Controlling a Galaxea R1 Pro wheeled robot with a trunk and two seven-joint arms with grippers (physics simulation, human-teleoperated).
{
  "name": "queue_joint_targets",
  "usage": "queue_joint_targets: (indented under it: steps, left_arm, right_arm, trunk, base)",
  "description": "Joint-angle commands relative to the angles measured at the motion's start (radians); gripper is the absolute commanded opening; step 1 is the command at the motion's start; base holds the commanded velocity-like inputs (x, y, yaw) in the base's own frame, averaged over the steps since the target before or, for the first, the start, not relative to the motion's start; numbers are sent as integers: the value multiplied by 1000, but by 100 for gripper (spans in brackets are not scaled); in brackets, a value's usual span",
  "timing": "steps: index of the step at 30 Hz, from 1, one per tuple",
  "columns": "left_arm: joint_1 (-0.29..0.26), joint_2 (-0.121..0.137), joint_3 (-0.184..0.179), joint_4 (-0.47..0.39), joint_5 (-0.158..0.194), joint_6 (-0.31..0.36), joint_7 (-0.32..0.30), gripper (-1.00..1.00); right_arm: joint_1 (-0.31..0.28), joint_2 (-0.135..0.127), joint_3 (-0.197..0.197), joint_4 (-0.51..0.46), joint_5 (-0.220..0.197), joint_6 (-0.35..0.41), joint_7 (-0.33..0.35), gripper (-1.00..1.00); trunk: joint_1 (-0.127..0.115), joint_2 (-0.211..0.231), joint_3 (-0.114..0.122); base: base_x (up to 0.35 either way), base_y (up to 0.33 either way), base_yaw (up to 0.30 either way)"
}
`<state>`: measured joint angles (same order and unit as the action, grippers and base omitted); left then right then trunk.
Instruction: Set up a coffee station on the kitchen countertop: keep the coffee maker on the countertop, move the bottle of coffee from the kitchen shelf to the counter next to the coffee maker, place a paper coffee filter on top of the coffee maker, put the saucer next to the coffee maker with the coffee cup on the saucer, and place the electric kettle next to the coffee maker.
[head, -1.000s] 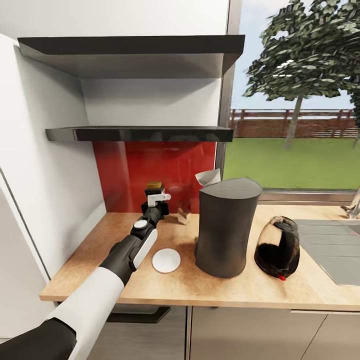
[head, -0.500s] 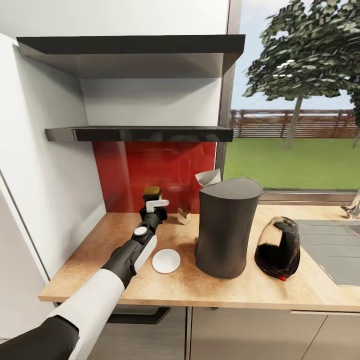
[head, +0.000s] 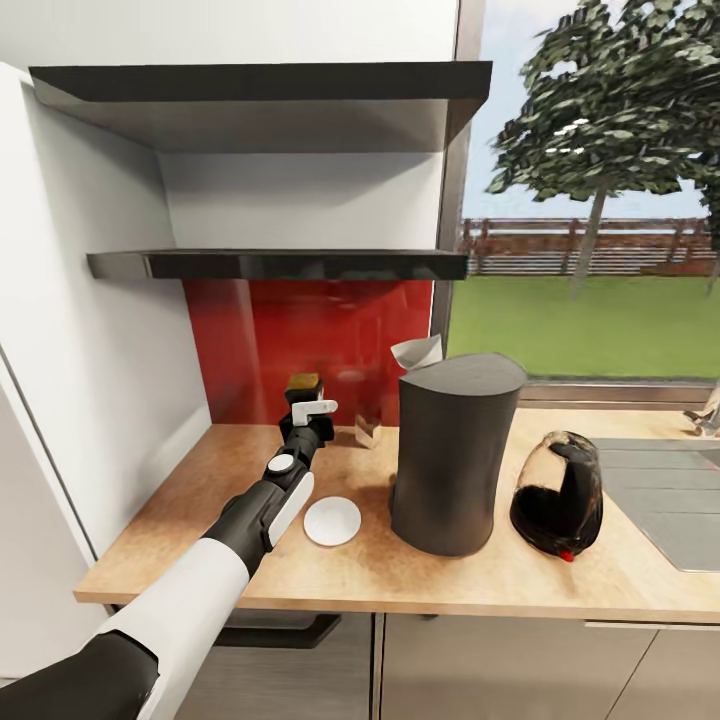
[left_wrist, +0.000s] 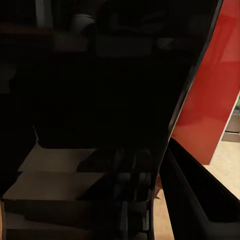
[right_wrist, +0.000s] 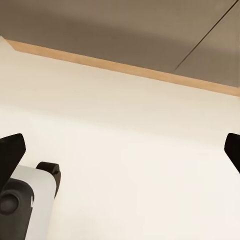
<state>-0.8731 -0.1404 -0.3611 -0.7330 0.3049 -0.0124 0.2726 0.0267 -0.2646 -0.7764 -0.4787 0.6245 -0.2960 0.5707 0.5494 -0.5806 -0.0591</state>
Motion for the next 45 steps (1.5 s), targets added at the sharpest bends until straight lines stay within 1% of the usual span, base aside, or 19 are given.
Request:
queue_joint_targets:
  steps: [1,3,45]
  left_arm:
    - [-1,1,-6,0,8,-1,7,-100]
    - [-1,1,-6,0,8,-1,7,-100]
    - [-1,1,-6,0,8,-1,7,-100]
  right_arm:
    - [-1,1,-7,-1,11,-6,6,100]
    - [-1,1,-7,-1,11,-6,5,100]
    - [-1,1,-7,-1,11,-8,5,100]
  trunk:
    - [0,-2,-2]
    - [0,-2,-2]
    - [161,-296,-133]
  base:
    - [0,0,0]
    - [0,0,0]
    - [0,0,0]
